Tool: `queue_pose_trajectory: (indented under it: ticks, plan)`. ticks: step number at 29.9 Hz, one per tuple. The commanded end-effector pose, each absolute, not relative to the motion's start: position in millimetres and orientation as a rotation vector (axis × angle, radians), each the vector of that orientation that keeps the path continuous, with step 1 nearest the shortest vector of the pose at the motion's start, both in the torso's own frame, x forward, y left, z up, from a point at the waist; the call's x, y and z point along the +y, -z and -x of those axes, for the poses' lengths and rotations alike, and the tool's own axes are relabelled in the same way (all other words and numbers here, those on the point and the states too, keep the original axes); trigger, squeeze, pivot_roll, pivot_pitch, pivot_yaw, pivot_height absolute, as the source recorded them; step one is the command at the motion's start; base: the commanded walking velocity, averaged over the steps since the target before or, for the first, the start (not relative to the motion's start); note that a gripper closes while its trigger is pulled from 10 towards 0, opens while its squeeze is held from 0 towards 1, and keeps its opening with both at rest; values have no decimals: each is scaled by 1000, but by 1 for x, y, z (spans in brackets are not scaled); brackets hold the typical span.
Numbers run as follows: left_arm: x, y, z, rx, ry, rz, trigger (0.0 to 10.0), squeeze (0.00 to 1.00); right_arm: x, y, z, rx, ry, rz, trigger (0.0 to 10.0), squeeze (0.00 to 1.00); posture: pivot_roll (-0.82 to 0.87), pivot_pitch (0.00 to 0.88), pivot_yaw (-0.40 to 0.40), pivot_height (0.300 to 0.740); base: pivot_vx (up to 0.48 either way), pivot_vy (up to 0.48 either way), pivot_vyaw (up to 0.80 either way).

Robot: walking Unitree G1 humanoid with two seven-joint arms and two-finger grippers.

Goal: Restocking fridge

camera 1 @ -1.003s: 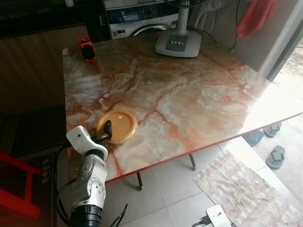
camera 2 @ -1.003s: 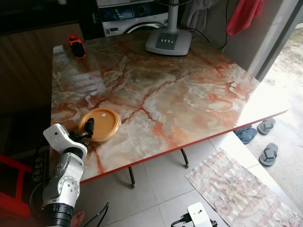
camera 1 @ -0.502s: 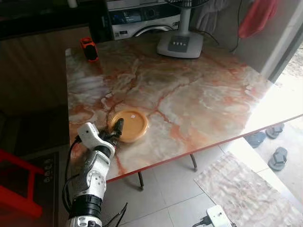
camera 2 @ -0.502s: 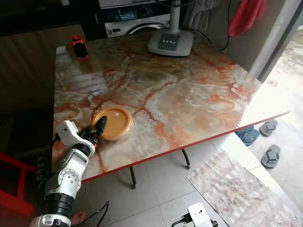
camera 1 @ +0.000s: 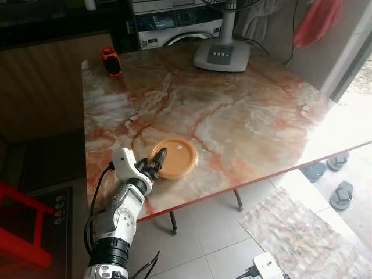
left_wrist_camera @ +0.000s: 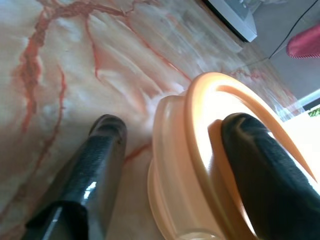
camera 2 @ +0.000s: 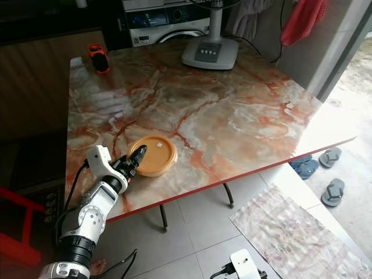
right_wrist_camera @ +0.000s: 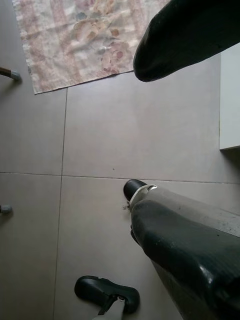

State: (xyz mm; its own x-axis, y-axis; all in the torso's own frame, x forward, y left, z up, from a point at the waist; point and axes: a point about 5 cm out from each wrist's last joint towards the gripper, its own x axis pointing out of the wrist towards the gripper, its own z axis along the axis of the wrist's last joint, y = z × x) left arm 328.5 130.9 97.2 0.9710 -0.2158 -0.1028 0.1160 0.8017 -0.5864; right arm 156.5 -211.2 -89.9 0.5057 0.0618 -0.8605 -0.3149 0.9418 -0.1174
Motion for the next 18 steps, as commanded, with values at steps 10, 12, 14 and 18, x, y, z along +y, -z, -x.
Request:
queue_pose_trajectory:
  ticks: [10, 12, 14, 18]
  plan:
    - [129, -74, -320, 295, 171, 571, 0, 0, -211, 91, -154, 1029, -239, 278, 10000, 0, 16, 69, -7, 740, 0, 0, 0]
    - [129, -73, -320, 300, 169, 574, 0, 0, -211, 91, -154, 1028, -241, 280, 10000, 0, 16, 73, -5, 740, 0, 0, 0]
    - [128, -72, -319, 303, 171, 576, 0, 0, -211, 91, -155, 1028, -240, 278, 10000, 0, 15, 75, -5, 740, 0, 0, 0]
    - [126, -73, -319, 303, 185, 579, 0, 0, -210, 91, -155, 1027, -242, 279, 10000, 0, 17, 77, -4, 740, 0, 0, 0]
